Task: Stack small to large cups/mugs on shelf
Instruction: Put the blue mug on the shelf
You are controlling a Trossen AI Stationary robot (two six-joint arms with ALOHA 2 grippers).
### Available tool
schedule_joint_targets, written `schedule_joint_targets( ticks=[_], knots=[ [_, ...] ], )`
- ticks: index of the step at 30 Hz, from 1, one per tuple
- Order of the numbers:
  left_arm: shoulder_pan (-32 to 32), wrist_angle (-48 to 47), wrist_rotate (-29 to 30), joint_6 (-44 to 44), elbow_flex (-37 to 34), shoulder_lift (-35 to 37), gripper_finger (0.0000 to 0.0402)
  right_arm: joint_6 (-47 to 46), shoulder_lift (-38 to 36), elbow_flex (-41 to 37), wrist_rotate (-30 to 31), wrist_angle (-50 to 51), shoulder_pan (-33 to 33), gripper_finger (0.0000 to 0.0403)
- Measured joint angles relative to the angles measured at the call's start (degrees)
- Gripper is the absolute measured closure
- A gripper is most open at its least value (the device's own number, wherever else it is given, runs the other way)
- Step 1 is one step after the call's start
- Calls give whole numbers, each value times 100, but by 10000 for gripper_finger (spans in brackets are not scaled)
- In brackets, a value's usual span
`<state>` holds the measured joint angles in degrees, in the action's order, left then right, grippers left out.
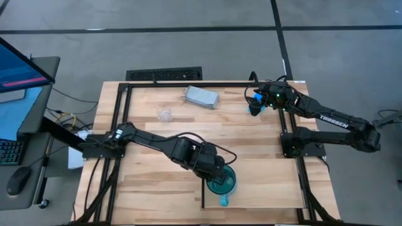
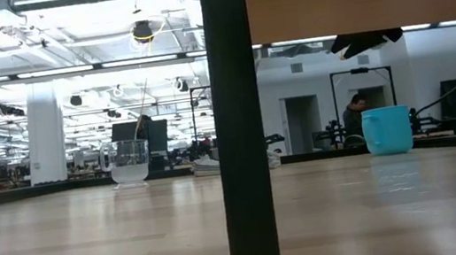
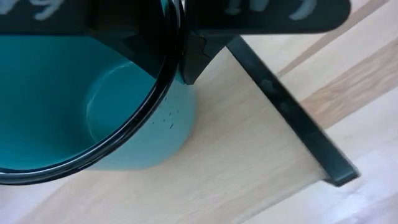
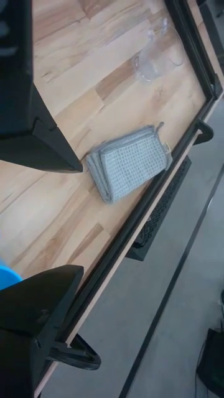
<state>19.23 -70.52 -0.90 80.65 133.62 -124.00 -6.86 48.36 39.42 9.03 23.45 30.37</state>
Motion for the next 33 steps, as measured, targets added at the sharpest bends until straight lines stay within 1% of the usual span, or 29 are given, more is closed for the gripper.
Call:
schedule_joint_targets(
  ticks=[4, 8, 10, 14, 22, 28, 31, 33],
  knots=[
    [-76, 113, -165, -217, 9, -56, 391, 90, -2, 0, 1, -18, 0, 124],
    [-112, 501, -188, -507, -4, -103, 391, 138, -4, 0, 1, -3, 0, 124],
    [-115, 455, -186, -597, 60, -118, 388, 138, -2, 0, 1, 0, 0, 124],
    [-116, 448, -78, -579, 67, -119, 389, 138, -2, 0, 1, 5, 0, 124],
    [-100, 420, -162, -500, 133, -100, 392, 140, -3, 0, 1, -16, 4, 124],
    [-86, 220, -179, -333, 144, 103, 392, 138, -3, 0, 1, -35, 4, 124],
    [-86, -322, -162, -283, 144, 152, 392, 138, -4, 0, 1, -45, 4, 124],
    [-94, -459, -162, -275, 131, 142, 392, 138, -2, 0, 1, -64, 4, 124]
  ],
)
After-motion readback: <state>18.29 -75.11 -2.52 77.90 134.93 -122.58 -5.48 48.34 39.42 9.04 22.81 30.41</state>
